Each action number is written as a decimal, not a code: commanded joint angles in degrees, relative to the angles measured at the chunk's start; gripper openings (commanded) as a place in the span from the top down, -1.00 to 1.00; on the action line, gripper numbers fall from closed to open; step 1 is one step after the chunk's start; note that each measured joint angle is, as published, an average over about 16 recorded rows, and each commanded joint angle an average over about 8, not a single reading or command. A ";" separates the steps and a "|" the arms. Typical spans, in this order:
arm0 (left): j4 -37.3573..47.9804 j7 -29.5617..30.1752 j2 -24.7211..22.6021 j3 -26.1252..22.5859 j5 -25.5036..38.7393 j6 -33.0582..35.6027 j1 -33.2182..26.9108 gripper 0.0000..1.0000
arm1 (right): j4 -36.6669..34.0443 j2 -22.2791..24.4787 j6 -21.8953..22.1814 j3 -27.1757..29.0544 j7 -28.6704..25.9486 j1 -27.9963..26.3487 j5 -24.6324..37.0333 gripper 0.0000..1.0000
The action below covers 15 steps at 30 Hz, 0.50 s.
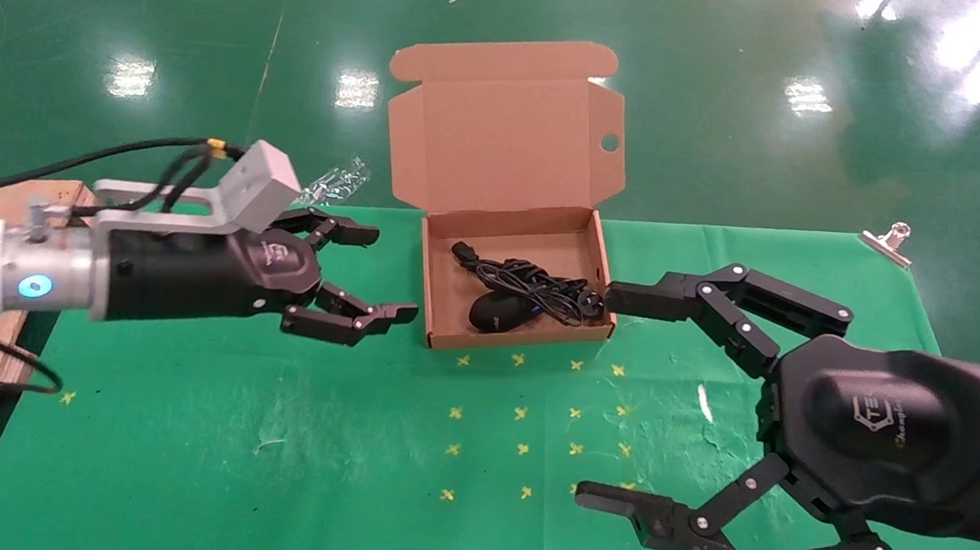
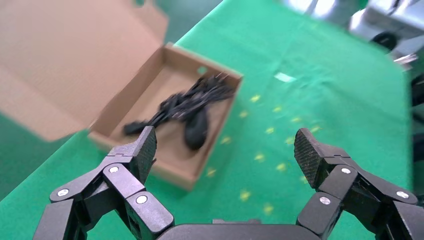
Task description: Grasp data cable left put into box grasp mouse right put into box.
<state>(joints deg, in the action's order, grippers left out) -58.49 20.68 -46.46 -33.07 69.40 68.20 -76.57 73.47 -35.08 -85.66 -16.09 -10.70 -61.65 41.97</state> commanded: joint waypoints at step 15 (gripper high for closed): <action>-10.92 -7.19 8.28 12.33 -19.93 12.66 10.86 -1.00 | 0.05 0.09 -0.03 -0.04 0.01 0.03 -0.17 -1.00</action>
<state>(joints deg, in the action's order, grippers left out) -69.30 13.57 -38.26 -20.85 49.67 80.73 -65.82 73.52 -35.00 -85.69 -16.13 -10.68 -61.62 41.80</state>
